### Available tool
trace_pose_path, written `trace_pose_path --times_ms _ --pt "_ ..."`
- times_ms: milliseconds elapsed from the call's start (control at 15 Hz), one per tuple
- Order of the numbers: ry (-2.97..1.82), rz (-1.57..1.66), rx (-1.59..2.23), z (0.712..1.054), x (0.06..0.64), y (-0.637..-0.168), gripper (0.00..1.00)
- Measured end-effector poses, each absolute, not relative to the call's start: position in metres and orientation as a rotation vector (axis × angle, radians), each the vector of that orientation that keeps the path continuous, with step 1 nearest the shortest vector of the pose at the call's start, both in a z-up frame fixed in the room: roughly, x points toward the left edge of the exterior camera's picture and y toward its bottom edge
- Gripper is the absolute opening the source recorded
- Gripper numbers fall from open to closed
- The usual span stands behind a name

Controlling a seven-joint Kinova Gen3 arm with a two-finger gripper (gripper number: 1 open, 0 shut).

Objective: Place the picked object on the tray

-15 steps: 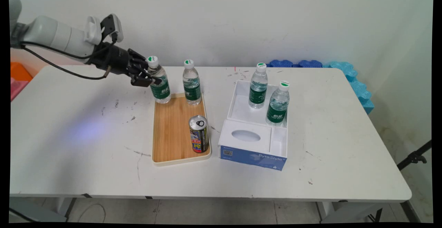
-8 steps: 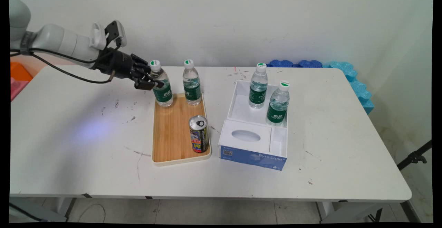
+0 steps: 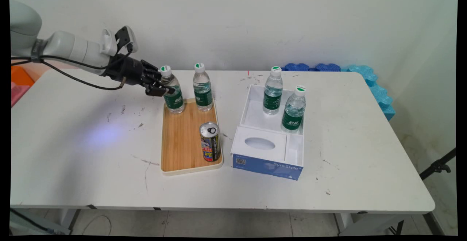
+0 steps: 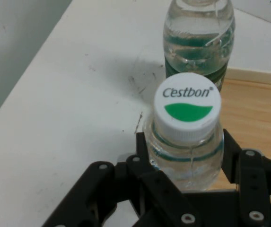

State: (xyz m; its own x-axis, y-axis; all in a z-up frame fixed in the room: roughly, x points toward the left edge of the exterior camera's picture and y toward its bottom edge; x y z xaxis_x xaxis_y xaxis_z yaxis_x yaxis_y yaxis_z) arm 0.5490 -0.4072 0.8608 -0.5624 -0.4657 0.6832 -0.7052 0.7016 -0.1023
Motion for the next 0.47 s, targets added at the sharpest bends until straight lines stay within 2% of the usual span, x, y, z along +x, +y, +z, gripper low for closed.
trace_pose_path --times_ms 200,267,467 --pt "-2.267 0.484 0.902 0.8568 0.5509 -0.4071 0.00" --pt "-2.267 0.483 0.906 0.8558 0.5516 -0.4067 1.00" --pt "-2.267 0.478 0.912 0.8540 0.5529 -0.4048 1.00"
